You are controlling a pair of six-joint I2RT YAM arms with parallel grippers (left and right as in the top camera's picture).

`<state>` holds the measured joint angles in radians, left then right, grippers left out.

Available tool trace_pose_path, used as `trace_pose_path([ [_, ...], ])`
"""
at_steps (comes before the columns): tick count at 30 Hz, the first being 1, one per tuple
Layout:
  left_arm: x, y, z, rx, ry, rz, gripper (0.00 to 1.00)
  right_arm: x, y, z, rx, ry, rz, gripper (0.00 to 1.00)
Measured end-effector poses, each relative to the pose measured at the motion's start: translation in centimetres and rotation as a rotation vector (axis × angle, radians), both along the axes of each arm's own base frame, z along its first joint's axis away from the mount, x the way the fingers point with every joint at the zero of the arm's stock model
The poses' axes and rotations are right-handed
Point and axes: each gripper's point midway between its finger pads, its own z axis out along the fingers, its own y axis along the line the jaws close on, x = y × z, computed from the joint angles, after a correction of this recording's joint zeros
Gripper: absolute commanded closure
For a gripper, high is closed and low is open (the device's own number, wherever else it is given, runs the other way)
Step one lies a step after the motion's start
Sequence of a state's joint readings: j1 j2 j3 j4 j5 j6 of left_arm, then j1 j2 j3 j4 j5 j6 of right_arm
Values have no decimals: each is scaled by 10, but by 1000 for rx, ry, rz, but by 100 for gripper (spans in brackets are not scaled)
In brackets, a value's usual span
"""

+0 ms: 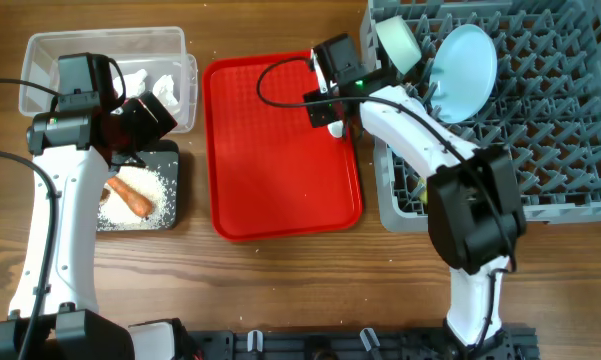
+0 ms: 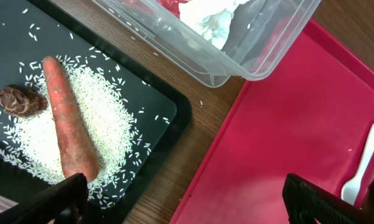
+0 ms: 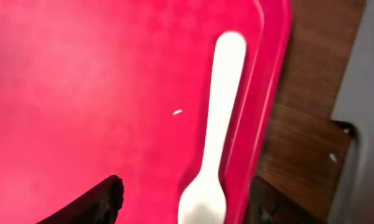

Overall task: Sort waste into correct bins and load items into the dishwasher rack
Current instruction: 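Reach the right gripper to the white spoon and grasp it, then insert the white spoon upright into the rack beside the yellow cup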

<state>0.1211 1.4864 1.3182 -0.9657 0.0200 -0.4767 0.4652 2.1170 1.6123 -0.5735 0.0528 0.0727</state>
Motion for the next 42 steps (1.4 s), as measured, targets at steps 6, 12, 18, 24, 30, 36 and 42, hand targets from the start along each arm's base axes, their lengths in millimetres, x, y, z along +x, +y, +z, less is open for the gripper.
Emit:
trace_pose_path([
  [6,0,0,0,0,0,0,0,2,-3,-46,-41,50,-14,43],
  [12,0,0,0,0,0,0,0,11,2,-53,-22,19,-20,67],
  [18,0,0,0,0,0,0,0,4,-1,-54,-38,62,-28,96],
  [24,0,0,0,0,0,0,0,-32,2,-51,8,219,13,96],
  [30,0,0,0,0,0,0,0,-76,-13,100,107,111,39,96],
  [36,0,0,0,0,0,0,0,-169,-123,213,89,38,-152,96],
  [42,0,0,0,0,0,0,0,-182,-204,186,30,133,-429,96],
])
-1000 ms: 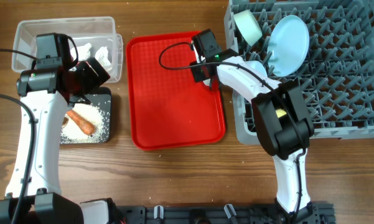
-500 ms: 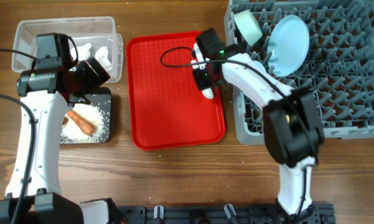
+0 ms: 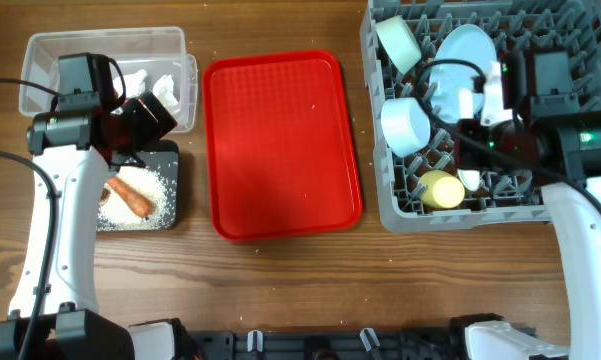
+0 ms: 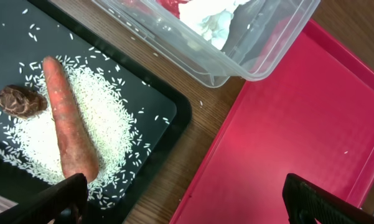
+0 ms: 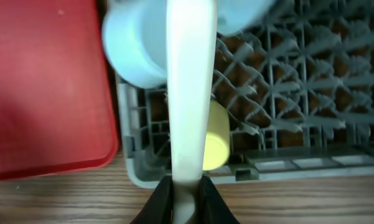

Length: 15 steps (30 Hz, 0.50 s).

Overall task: Sort waste into correct bins and load items into the dishwasher rack
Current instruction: 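Insert the white spoon upright into the rack beside the yellow cup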

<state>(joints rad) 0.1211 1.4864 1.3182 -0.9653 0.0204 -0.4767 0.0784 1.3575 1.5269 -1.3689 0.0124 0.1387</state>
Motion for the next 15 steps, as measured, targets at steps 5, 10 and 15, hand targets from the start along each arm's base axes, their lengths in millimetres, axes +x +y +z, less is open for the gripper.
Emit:
trace_pose_path([
  [5,0,0,0,0,2,0,0,-22,-29,-85,31,189,-116,96],
  [10,0,0,0,0,1,0,0,-13,-39,-111,81,157,-140,96],
  [15,0,0,0,0,0,0,0,7,-61,-104,161,54,-223,95],
])
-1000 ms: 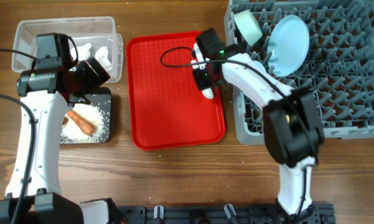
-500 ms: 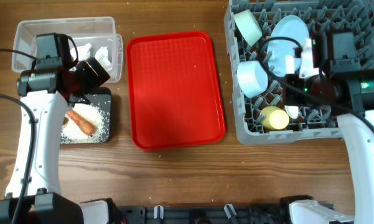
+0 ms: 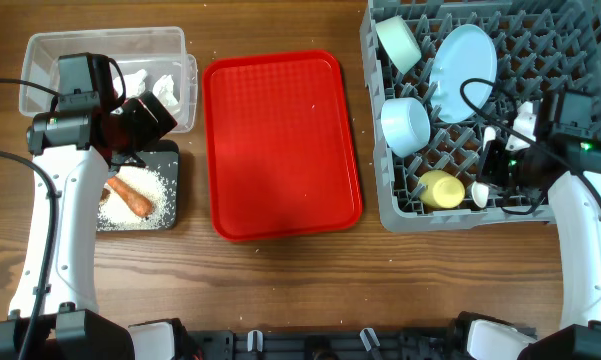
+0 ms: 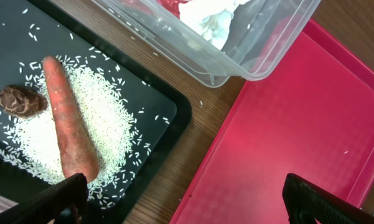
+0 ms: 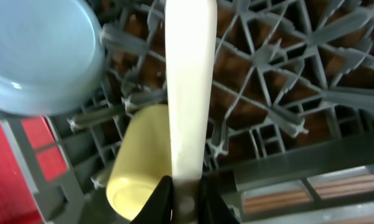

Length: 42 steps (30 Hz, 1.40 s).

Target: Sort waste into correct bins and load items into the dishwasher rack

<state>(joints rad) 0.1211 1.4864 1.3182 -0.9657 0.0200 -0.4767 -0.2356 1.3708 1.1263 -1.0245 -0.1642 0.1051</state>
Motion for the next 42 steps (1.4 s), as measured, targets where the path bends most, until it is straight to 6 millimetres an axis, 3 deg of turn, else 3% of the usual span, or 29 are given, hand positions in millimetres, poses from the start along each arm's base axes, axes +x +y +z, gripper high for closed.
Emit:
trace_pose_path([
  [3,0,0,0,0,0,0,0,9,-8,4,40,-32,-146,96],
  [6,0,0,0,0,0,0,0,8,-29,1,37,-18,-478,96],
  [12,0,0,0,0,0,0,0,-13,-49,-30,51,16,-971,96],
  [13,0,0,0,0,0,0,0,-8,-50,-32,69,-9,-994,92],
  [15,0,0,0,0,0,0,0,-6,-48,-37,95,-15,-1019,78],
  [16,0,0,0,0,0,0,0,-7,-47,-38,103,-9,-1034,50],
  [17,0,0,0,0,0,0,0,-9,-46,-39,110,3,-1040,36],
  [19,0,0,0,0,0,0,0,-9,-44,-40,114,8,-1032,29],
  [23,0,0,0,0,0,0,0,-14,-41,-39,100,31,-988,27],
  [25,0,0,0,0,0,0,0,-21,-41,-17,88,4,-960,24],
  [27,0,0,0,0,0,0,0,-15,-43,37,85,-170,-858,7],
  [28,0,0,0,0,0,0,0,-12,-32,73,89,-280,-680,0],
  [30,0,0,0,0,0,0,0,-18,3,132,102,-483,-316,0],
  [34,0,0,0,0,0,0,0,-58,56,179,73,-697,115,0],
  [35,0,0,0,0,0,0,0,-67,63,181,62,-714,174,0],
  [38,0,0,0,0,0,0,0,-92,73,164,49,-636,264,0],
  [42,0,0,0,0,0,0,0,-94,74,161,61,-621,258,0],
])
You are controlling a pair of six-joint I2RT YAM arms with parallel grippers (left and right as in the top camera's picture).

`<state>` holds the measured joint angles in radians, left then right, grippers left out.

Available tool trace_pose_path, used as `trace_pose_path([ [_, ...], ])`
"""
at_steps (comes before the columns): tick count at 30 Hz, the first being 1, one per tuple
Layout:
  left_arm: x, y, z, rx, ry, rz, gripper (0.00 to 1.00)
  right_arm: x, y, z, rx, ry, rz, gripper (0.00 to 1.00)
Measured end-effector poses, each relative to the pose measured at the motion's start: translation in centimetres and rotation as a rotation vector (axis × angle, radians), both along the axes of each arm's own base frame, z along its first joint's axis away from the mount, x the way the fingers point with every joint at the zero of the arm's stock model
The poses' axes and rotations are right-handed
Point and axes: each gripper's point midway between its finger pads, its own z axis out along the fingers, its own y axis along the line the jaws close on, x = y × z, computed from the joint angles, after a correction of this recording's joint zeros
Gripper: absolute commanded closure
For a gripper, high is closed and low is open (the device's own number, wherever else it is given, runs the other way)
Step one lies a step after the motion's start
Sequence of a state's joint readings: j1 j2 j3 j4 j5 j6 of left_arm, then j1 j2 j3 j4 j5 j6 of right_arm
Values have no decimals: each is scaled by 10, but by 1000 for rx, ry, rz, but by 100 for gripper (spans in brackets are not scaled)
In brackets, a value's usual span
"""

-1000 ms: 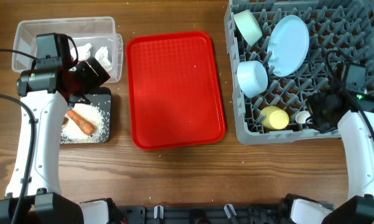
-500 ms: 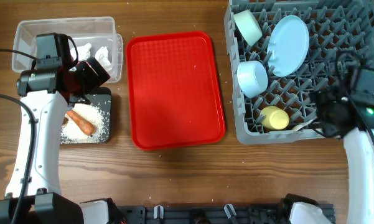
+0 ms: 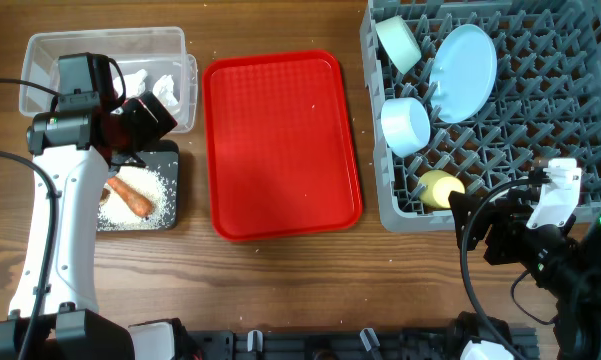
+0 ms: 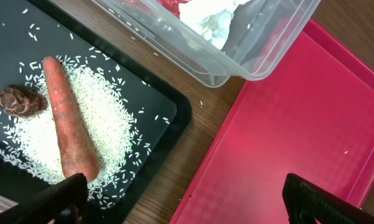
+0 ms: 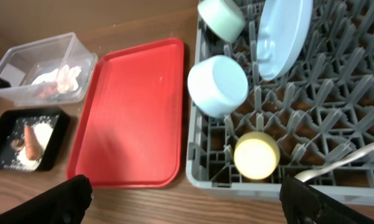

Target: Sort waste into correct bins and load items into the dishwasher rack

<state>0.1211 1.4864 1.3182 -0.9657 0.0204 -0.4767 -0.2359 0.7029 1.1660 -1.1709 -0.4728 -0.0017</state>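
Note:
The red tray (image 3: 280,145) is bare apart from a few rice grains. A white spoon (image 5: 345,163) lies in the front right of the grey dishwasher rack (image 3: 580,60), beside a yellow cup (image 5: 256,155). My right gripper (image 5: 196,205) is open and empty, high off the rack's front edge (image 3: 477,222). My left gripper (image 4: 187,208) is open and empty above the gap between the black tray (image 4: 168,118) and the red tray. The black tray holds a carrot (image 4: 68,118), rice and a dark lump (image 4: 22,101).
A clear bin (image 3: 40,60) at the back left holds crumpled paper waste. The rack also carries a pale green bowl (image 3: 397,42), a light blue plate (image 3: 463,58) and a white cup (image 3: 405,125). Bare wooden table lies in front of the tray and rack.
My right gripper was shut on the white spoon low by the yellow cup. Now it is open and drawn back high off the rack's front, and the spoon lies in the rack. The left arm is unchanged.
My right gripper stood open round the white spoon at the red tray's right edge. Then it held the spoon over the rack, leaving the tray bare, then lower beside the yellow cup. Now the spoon rests in the rack and the gripper is open.

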Motion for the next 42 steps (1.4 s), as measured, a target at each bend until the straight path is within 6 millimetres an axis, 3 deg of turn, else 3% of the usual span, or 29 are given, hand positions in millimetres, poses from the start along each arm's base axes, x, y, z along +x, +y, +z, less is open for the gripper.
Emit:
trace_pose_path([
  [6,0,0,0,0,0,0,0,35,-24,44,-232,-269,-9,0],
  [8,0,0,0,0,0,0,0,47,-29,40,-270,-315,-10,0],
  [11,0,0,0,0,1,0,0,72,-17,-2,-293,-406,58,0],
  [12,0,0,0,0,0,0,0,72,3,-19,-293,-479,125,0],
  [14,0,0,0,0,0,0,0,63,23,-42,-290,-588,176,0],
  [20,0,0,1,1,-2,0,0,48,14,-124,-188,-644,34,0],
  [40,0,0,1,1,-3,0,0,45,14,-125,-162,-687,16,0],
  [42,1,-2,9,5,-36,-6,0,45,14,-125,-162,-687,15,0],
])
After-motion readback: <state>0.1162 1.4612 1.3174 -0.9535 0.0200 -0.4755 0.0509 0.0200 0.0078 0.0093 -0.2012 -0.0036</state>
